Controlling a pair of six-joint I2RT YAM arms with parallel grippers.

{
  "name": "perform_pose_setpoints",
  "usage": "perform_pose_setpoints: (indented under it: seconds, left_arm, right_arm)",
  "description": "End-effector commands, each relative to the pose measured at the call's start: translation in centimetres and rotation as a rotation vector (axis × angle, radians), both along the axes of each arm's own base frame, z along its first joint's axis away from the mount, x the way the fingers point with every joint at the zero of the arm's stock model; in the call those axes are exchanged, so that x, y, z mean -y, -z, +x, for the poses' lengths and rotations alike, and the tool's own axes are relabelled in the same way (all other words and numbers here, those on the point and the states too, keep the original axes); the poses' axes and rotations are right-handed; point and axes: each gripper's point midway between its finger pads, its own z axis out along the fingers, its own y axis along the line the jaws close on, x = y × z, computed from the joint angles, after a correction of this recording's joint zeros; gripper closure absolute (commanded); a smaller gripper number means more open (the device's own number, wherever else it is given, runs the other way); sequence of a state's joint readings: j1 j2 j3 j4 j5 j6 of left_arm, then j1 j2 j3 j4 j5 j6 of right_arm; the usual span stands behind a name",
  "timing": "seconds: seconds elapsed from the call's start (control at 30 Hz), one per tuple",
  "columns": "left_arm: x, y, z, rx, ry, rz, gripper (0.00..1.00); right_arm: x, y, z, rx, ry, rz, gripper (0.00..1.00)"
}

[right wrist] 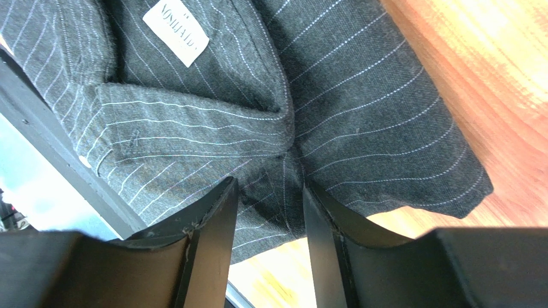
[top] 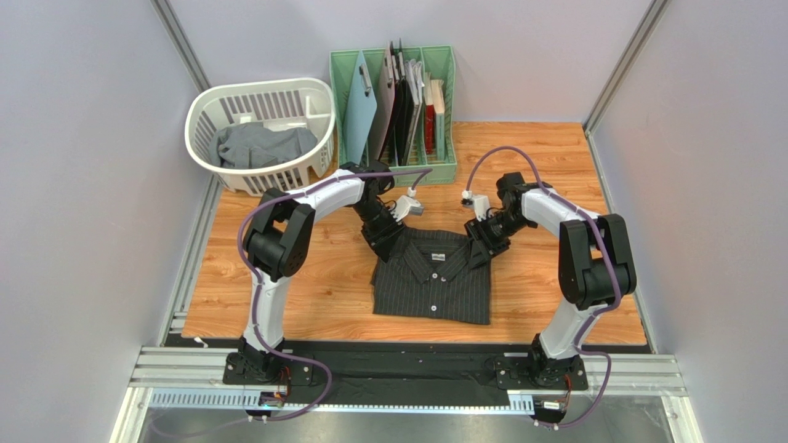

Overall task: Fold and stack the long sleeve shirts
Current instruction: Fold the shirt

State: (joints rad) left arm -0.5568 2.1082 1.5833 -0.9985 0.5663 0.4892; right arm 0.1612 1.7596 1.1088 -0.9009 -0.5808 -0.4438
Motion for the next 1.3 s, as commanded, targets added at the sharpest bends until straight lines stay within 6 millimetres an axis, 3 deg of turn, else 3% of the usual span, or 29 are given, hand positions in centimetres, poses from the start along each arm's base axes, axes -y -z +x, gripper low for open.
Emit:
perform_pose_setpoints:
  seconds: [0.0,0.17,0.43,0.63,0.77,1.27]
  left_arm:
    - [1.0,-1.5,0.3,0.027,0.04,-0.05,0.57]
    - [1.3,-2.2,0.0,0.018,0.035,-0.078,0.73]
    - [1.7,-3.6,0.3,0.038,0.016,-0.099,0.76]
    - [2.0,-4.6,1.2,0.082,0.0,-0.105,0.59]
    - [2.0,-4.5,1.5,0.086,-0.001,-0.101,0.53]
    - [1.7,-1.9,0.6,0.012,0.021,-0.073,0.55]
  right_arm:
    - [0.3,-0.9,0.5,0.061,-0.017,-0.005,0.52]
    - [0.6,-2.1,1.0,0.057,-0.002,0.01,0.52]
    - [1.2,-1.6,1.7,0.051,0.016,-0.008,0.52]
    - [1.5,-0.8,1.5,0.037,0.01,-0.026,0.5]
    - [1.4,-0.5,1.3,0.018,0.007,-0.024,0.5]
    - [0.7,-1.3,-0.2,-0.037,-0.041,0.039,0.86]
